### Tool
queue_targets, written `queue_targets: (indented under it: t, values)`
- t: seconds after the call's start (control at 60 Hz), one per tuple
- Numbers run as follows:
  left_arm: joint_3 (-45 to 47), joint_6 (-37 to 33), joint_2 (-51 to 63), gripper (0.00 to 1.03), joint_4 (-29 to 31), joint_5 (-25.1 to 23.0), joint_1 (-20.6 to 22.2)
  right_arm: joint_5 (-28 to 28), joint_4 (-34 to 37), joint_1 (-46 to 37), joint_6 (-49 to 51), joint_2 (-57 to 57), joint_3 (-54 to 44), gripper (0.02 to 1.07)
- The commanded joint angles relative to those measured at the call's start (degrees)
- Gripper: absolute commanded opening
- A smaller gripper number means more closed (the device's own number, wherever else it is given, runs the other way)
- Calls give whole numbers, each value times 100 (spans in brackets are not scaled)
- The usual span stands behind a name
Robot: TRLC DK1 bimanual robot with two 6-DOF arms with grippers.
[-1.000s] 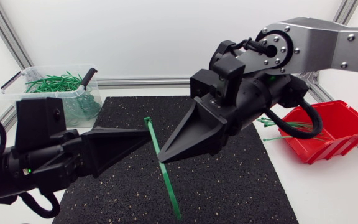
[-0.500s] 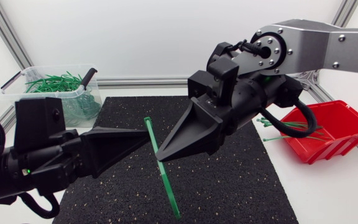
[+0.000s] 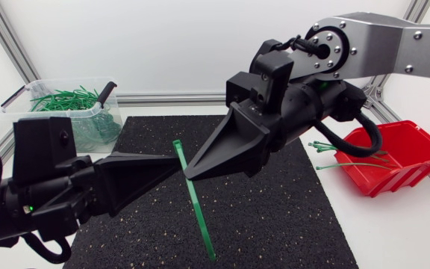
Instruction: Take a green cable tie from the red box, thread the tail through the head to close it, then place it in the transparent bin on the left.
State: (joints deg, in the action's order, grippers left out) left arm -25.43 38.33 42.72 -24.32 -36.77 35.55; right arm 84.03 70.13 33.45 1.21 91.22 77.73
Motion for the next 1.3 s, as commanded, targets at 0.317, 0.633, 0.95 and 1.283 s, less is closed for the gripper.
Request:
queue_targets:
  t: [0.317,0.633,0.95,1.283]
  values:
    - [214,-633,-282,4,-179,311,321,26,141,-76,-297,449,471,8]
    - [302,-897,-352,4,-170,399,382,-27,229,-93,-446,687,585,36]
    - [425,-1407,-361,4,-126,408,251,-71,221,-137,-438,309,462,70]
    - [548,-1969,-484,4,-29,496,180,-106,150,-418,-429,186,374,75]
